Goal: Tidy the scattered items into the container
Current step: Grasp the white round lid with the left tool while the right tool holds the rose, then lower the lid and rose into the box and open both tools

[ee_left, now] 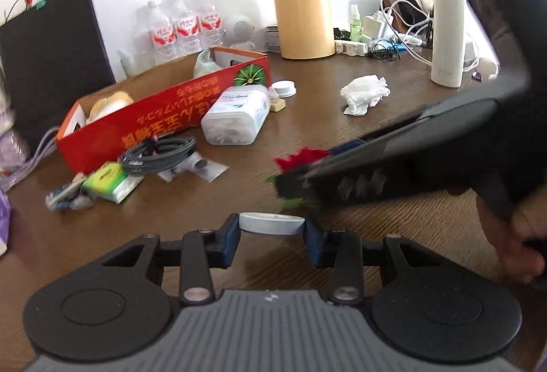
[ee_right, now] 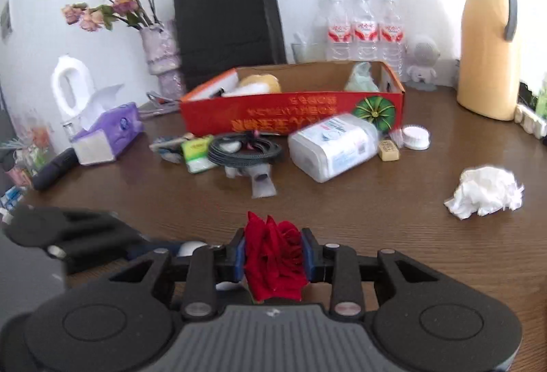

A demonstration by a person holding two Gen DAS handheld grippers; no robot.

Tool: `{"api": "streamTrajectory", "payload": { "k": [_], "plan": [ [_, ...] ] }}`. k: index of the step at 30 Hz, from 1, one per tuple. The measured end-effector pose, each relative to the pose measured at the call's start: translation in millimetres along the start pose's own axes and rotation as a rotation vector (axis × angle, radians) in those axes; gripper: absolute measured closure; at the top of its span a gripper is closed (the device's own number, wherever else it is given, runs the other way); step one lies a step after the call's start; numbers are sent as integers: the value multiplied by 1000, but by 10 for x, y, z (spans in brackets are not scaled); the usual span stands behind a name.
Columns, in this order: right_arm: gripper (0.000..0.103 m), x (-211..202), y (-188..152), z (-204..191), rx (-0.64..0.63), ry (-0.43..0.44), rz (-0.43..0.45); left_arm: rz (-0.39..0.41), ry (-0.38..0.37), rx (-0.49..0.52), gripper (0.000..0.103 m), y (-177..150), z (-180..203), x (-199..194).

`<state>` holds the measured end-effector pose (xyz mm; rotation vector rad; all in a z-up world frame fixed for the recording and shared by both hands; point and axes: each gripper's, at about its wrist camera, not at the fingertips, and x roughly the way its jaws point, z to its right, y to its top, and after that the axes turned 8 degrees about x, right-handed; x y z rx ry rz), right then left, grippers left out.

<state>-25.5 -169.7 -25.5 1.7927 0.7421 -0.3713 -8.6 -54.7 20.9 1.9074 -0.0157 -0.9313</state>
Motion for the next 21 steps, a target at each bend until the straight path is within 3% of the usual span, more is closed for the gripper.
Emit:
{"api": "streamTrajectory", "payload": {
  "k": [4,7,8,13,14,18,20,21],
  "plan": [
    [66,23,55,188,73,64,-52,-8,87,-109,63,-119,-219,-16],
    [37,-127,36,159,15,54,-14,-13,124,-182,62,-180,-270,-21],
    [32,-200,14,136,-20,49,9,-27,130,-191,61,-198,-268,-19],
    [25,-309,-108,98,-41,80,-24,-60,111,-198,31,-247,-259,-59],
    [25,-295,-139,76,-51,73,-31,-69,112,-201,30,-248,-266,-56],
    [25,-216,-215,-43,-133,18,-31,-83,103,-208,32,-228,-298,21],
    [30,-149,-210,-75,-147,0,-39,-78,94,-215,48,-206,-319,46],
    [33,-118,-205,-87,-154,-5,-44,-71,97,-222,63,-199,-328,46]
  ]
}}
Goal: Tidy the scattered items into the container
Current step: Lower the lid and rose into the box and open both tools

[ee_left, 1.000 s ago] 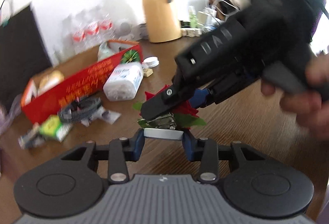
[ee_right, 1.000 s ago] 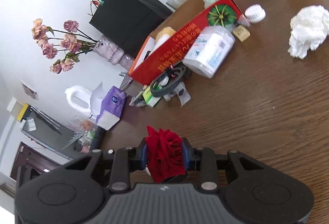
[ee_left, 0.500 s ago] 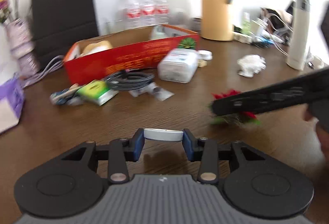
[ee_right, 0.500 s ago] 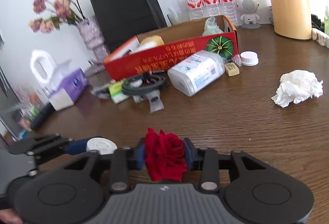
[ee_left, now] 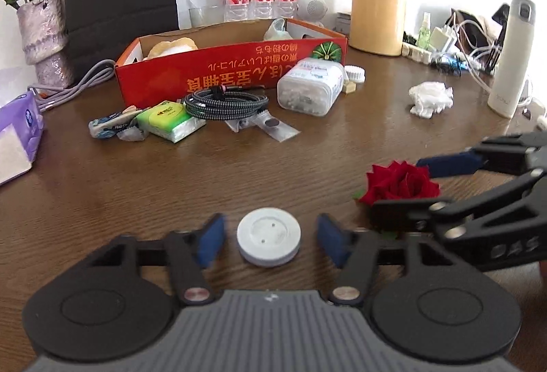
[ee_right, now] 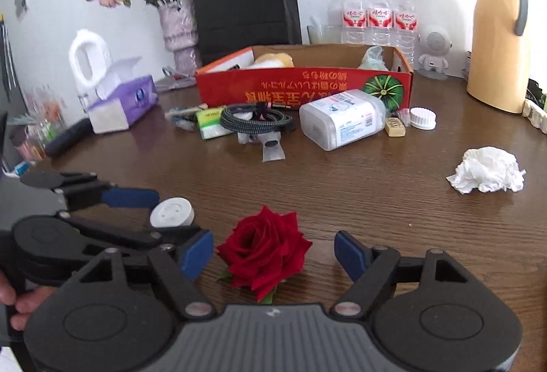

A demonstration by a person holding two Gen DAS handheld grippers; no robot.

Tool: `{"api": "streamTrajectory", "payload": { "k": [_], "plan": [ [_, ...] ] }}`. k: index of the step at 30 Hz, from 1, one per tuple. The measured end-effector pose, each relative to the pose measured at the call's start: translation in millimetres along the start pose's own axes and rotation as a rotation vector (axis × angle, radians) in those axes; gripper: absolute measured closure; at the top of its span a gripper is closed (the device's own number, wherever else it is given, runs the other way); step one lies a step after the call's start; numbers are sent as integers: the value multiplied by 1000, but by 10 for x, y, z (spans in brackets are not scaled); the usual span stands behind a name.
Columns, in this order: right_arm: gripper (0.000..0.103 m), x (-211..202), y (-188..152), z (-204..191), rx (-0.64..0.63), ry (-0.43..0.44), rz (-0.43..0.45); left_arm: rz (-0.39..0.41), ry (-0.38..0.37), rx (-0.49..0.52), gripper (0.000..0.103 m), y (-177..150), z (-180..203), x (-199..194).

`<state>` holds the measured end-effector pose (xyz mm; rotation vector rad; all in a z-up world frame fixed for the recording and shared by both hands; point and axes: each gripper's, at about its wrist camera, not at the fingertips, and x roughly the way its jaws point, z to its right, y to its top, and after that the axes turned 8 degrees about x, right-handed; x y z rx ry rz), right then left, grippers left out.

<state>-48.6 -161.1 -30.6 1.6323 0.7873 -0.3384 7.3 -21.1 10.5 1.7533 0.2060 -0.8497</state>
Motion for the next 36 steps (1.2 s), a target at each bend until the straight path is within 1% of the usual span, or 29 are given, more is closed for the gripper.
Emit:
{"api": "streamTrajectory", "payload": {
  "k": [1,2,5,7,9,12,14,16,18,20,22,24,26,27,29,31,33,35,36],
  "plan": [
    [53,32,3,-8,-8,-4,-11,4,1,-7,63,6,-1,-5],
    [62,56,4,-17,-16,-12,-19,9,-1,-12,63,-1,-7,-19],
    [65,36,5,-20,-12,-6,-21,48,31,-25,63,-41,34,-149],
    [66,-51,4,-22,7,-5,3,82,36,-57,63,-54,50,-293],
    [66,-182,31,-33,26,1,44,122,57,-93,63,-27,57,-449],
    [66,-390,159,-39,54,8,129,214,124,-107,63,120,34,-641],
    [66,-489,301,-30,61,11,188,273,152,-106,63,290,-9,-721],
    [66,-527,501,-9,54,5,228,329,175,-101,63,507,-77,-759],
    [65,-511,727,22,40,-16,258,371,200,-77,63,751,-152,-729],
    [65,-423,987,81,41,-24,261,381,198,-77,63,1032,-277,-617],
    [65,-310,1293,163,56,-25,257,372,160,-103,63,1341,-446,-451],
    [65,-187,1639,229,64,-37,244,342,103,-145,63,1667,-632,-270],
    [65,-38,2017,323,82,-66,214,285,54,-183,63,1991,-802,-48],
    [65,48,2200,374,93,-83,189,249,50,-188,63,2134,-872,82],
    [65,266,2559,532,124,-58,116,163,41,-180,63,2386,-1008,394],
    [65,550,2852,700,178,-56,22,57,27,-192,63,2506,-1161,768],
    [65,880,3060,813,191,-70,-72,-54,14,-206,63,2522,-1301,1156],
    [65,1255,3146,893,201,-99,-175,-160,34,-209,63,2448,-1392,1535],
    [65,1447,3132,922,210,-104,-232,-212,43,-212,63,2376,-1433,1698]
  ]
}}
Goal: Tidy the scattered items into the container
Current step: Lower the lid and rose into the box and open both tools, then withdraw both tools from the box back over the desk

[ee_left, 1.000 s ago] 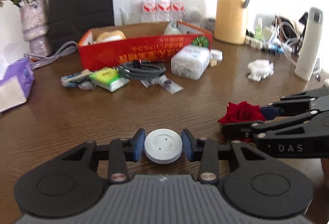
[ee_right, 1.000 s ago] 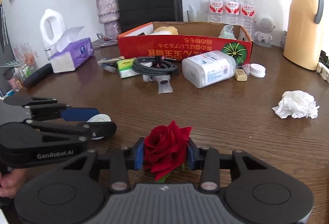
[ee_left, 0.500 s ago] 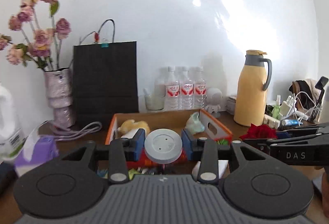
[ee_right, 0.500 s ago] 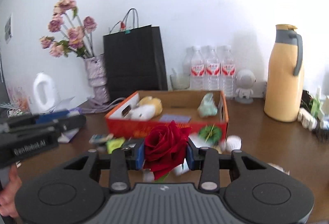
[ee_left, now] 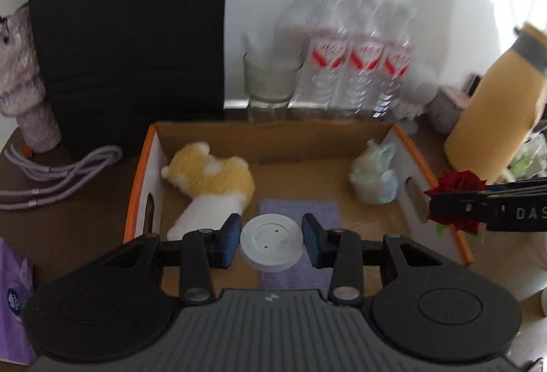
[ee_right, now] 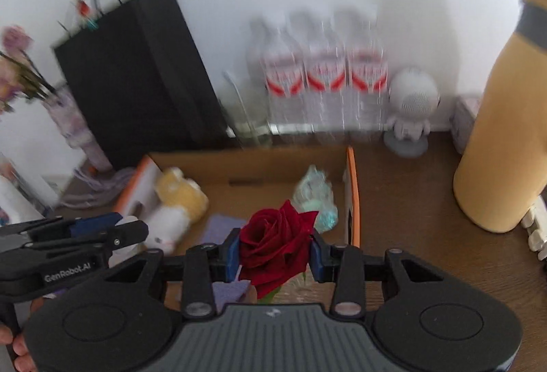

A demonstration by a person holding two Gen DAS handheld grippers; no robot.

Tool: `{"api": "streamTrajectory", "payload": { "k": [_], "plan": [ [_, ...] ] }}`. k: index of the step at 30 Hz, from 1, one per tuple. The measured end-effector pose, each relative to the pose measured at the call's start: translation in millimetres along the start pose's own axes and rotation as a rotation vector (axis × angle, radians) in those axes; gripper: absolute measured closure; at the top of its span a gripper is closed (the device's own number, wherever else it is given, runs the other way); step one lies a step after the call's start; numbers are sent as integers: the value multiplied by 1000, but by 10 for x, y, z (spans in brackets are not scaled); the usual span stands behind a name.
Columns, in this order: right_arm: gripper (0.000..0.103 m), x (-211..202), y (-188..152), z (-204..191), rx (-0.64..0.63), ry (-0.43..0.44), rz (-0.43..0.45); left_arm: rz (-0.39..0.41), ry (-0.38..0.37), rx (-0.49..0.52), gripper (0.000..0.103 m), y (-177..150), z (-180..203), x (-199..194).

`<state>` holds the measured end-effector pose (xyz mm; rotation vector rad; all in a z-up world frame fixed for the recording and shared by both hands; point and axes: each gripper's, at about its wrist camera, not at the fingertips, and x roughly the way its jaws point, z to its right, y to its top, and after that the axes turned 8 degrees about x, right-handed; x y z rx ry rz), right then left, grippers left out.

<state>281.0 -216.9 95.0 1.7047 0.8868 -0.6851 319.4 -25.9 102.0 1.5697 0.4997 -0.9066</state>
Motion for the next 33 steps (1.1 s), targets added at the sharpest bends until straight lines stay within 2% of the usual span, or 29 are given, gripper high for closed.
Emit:
{"api": "streamTrajectory", "payload": {
  "k": [3,6,9,11,15,18,19,20,23,25,26,29,33],
  "plan": [
    [65,514,-35,13,-4,-49,-141,-100,-8,-19,63,-127,-78,366],
    [65,850,-121,-7,-37,-105,-216,-151,-9,-28,63,-191,-97,543],
    [63,982,-135,-59,-67,-171,-232,-210,9,-57,61,-150,-102,650],
    [56,1020,-127,-94,-62,-173,-259,-238,14,-60,51,-127,-85,671],
    [47,1030,-110,-146,-62,-221,-288,-234,18,-57,37,-100,-73,549],
    [41,869,-79,-158,-29,-189,-276,-199,24,-54,28,-82,-82,326],
    [36,790,-68,-156,-16,-174,-265,-190,30,-49,22,-78,-80,259],
    [29,695,-60,-157,-4,-163,-250,-183,44,-41,21,-78,-72,183],
    [24,461,-57,-200,2,-159,-185,-96,117,-38,14,-83,-54,-91],
    [21,278,-105,-229,-9,-153,-131,19,174,-37,3,-146,-34,-344],
    [21,193,-138,-234,-10,-142,-96,84,195,-22,3,-202,-16,-479],
    [16,-57,-291,-225,-35,-78,54,255,229,14,0,-407,33,-814],
    [16,-360,-746,-319,-136,-72,301,425,205,-1,0,-704,46,-1074]
  ]
}}
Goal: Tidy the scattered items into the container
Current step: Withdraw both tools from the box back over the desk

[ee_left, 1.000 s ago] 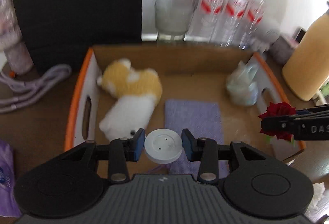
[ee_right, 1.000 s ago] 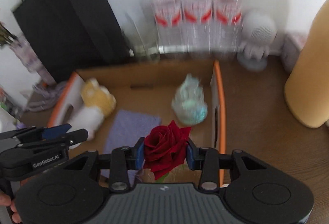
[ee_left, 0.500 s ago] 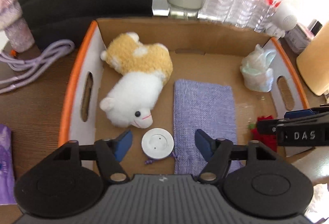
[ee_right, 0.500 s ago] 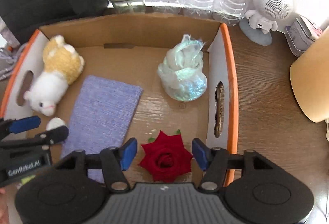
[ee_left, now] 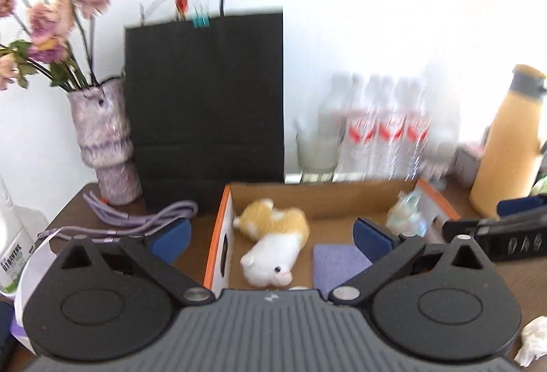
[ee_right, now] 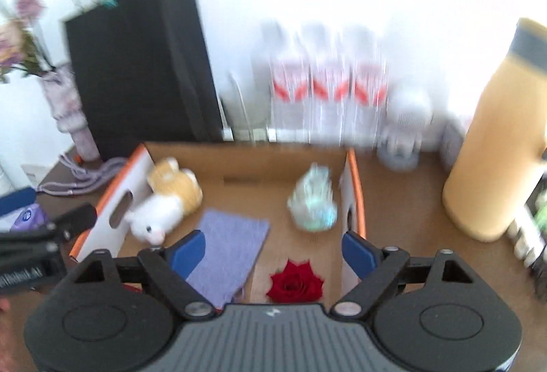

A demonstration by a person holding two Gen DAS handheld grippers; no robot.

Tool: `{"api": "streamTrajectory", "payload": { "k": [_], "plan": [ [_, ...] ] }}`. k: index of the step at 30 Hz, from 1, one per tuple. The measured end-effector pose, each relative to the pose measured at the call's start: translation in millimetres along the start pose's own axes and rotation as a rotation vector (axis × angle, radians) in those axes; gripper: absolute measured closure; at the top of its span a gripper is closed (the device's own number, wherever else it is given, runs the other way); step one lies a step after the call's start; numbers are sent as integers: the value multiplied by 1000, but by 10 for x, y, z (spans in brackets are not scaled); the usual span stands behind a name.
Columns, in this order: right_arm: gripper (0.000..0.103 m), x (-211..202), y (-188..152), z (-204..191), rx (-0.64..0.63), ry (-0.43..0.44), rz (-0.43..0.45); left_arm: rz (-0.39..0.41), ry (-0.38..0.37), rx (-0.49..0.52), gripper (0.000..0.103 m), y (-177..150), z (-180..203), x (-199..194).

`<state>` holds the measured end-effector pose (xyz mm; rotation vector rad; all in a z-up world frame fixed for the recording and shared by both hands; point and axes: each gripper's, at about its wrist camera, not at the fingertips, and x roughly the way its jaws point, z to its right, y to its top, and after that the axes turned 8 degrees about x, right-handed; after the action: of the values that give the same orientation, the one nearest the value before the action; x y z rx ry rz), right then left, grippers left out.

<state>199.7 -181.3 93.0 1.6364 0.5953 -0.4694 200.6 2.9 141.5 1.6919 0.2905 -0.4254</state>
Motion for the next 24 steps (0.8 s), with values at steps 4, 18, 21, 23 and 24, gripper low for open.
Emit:
{"api": "streamTrajectory", "payload": {
  "k": [4,18,21,23,24],
  "plan": [
    [16,-301,-310,-96,-49,10,156,72,-1,-8,0,-150,25,-262],
    [16,-1536,-1558,-279,-32,58,350,234,14,31,0,-1205,302,-1804],
    [16,-1777,-2015,-219,-22,61,321,171,-24,-9,0,-1625,365,-2047],
    [16,-1910,-2303,-159,-9,70,298,124,-47,-37,0,-1904,403,-2148],
    [16,-1966,-2436,-131,-16,81,286,89,-45,-52,0,-2030,428,-2173]
  ]
}}
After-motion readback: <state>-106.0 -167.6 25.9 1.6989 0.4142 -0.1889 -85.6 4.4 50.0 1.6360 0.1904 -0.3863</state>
